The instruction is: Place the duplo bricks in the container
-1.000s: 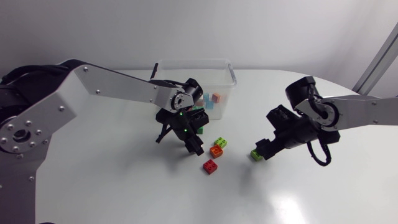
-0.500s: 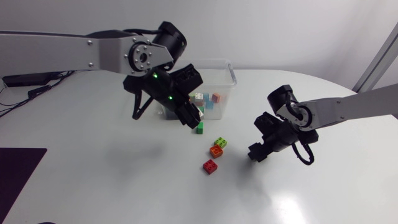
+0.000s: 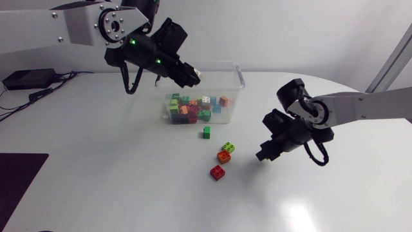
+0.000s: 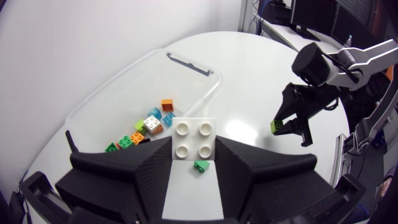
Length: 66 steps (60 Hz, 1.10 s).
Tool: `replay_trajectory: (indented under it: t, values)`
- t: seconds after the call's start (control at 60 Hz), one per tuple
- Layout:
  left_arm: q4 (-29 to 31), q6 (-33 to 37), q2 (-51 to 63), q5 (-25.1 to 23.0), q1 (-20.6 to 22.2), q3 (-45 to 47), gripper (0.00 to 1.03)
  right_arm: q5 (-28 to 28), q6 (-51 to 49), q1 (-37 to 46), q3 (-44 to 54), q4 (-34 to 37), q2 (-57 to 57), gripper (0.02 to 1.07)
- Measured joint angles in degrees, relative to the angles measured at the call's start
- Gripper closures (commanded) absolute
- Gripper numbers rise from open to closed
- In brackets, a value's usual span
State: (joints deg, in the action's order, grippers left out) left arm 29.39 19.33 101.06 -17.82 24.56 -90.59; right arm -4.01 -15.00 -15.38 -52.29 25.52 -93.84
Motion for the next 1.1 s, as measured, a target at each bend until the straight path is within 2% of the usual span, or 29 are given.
replay_trajectory:
  t: [0.233,0.267,0.317,0.467,0.55,0.583,0.733,0.883,1.1]
  values:
    - [-4.48,-4.94,6.62,-0.2,-4.31,-8.09,0.68,-0.63,2.14,-3.43,-6.45,1.51,6.36,0.75]
    - [-4.9,-5.55,8.15,-0.17,-4.92,-9.38,0.65,-0.66,2.56,-3.87,-7.54,1.51,6.93,0.75]
    - [-5.6,-6.25,10.14,-0.17,-5.64,-10.71,0.54,-0.66,3.06,-4.46,-9.11,1.46,7.45,0.75]
    - [-8.72,-8.02,14.01,0.39,-6.19,-12.26,0.31,-0.66,4.0,-5.81,-12.55,0.74,7.69,0.75]
    - [-11.65,-9.27,14.86,2.27,-6.16,-12.28,0.1,-0.66,4.59,-6.47,-13.79,-0.7,7.69,0.75]
    - [-12.87,-9.66,14.88,3.17,-6.16,-12.28,0.05,-0.66,4.76,-6.71,-14.25,-1.29,7.69,0.75]
    - [-17.46,-11.06,14.75,5.07,-6.29,-12.28,0.05,-0.68,5.64,-7.41,-17.84,-4.02,7.69,0.75]
    - [-17.49,-11.43,12.33,5.77,-6.29,-10.34,0.05,-0.7,6.08,-7.48,-20.98,-8.57,6.88,0.75]
    - [-15.8,-10.51,0.28,5.92,-6.29,-4.37,0.05,-0.66,6.99,-8.35,-27.71,-12.52,0.15,0.75]
